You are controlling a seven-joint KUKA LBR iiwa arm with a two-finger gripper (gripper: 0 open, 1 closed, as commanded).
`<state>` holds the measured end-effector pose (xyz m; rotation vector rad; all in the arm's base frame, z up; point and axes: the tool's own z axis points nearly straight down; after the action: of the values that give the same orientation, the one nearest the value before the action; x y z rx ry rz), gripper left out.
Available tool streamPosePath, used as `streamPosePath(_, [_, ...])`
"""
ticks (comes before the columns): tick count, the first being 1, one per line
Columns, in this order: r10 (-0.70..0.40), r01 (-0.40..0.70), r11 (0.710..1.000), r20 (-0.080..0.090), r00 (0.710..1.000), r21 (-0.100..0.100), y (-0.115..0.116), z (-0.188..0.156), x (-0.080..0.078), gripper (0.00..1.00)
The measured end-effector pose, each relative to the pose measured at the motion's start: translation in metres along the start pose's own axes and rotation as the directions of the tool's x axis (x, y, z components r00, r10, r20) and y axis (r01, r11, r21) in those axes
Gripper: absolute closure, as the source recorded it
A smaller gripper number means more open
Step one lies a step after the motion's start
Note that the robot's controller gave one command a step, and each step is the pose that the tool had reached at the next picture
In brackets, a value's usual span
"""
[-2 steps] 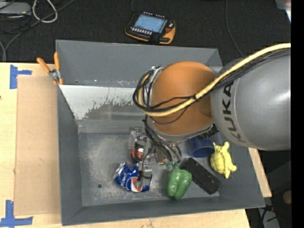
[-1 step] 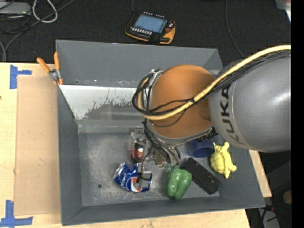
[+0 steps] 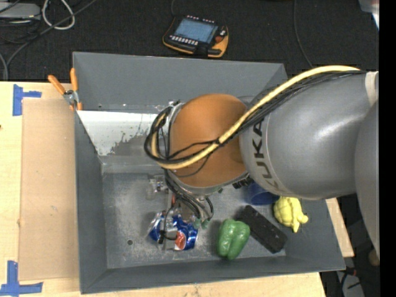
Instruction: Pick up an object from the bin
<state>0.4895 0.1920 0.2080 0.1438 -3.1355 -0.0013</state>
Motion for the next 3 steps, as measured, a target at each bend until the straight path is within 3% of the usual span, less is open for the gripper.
streamPosePath(1, [-0.142,0.142,0.99,-0.006,0.99,0.001,-0.05,0.005,0.022,0.0])
streamPosePath(2, [0.002,-0.002,1.0,-0.001,1.0,-0.001,-0.038,0.031,-0.001,0.0])
streamPosePath(3, [-0.017,0.017,1.0,0.0,1.0,0.0,-0.04,0.033,-0.006,0.0])
